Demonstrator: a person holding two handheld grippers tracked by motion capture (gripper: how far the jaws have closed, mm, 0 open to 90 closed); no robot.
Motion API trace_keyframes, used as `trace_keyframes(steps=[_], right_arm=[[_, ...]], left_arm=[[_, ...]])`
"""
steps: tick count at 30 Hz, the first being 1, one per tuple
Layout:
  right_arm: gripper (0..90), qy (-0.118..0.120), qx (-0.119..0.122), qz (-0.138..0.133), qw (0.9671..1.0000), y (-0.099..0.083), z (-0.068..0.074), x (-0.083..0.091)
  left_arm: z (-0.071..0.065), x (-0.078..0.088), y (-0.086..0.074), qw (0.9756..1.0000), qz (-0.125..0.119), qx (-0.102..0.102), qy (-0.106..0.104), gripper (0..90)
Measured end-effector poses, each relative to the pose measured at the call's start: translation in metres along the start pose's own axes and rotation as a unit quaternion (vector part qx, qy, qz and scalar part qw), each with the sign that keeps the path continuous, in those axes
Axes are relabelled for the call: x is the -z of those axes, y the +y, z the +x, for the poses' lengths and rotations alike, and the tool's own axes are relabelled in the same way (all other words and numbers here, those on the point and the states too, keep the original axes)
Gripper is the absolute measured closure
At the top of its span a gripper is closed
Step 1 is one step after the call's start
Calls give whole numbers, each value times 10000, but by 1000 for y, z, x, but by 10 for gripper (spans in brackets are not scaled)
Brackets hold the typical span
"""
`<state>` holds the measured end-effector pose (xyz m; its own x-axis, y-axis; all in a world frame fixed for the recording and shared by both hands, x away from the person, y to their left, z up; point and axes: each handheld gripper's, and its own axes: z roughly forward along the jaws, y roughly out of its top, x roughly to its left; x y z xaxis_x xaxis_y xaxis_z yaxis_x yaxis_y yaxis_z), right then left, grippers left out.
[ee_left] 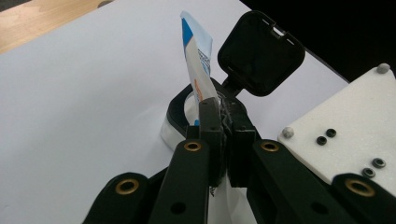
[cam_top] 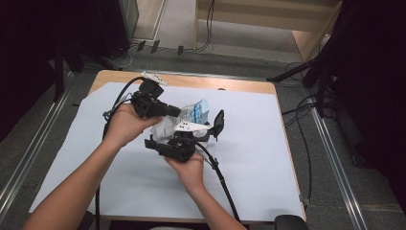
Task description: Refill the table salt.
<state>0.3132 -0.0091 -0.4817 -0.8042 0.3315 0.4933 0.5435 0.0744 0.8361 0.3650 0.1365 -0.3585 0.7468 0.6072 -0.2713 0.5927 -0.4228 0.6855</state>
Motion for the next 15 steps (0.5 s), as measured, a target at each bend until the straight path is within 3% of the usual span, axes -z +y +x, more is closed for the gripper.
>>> trace_keyframes(steps=[15], right_arm=[[663, -27, 43, -15, 10000, 0, 1, 0]], left_arm=[[-1, 1, 0, 10000, -31, -19, -27, 886]])
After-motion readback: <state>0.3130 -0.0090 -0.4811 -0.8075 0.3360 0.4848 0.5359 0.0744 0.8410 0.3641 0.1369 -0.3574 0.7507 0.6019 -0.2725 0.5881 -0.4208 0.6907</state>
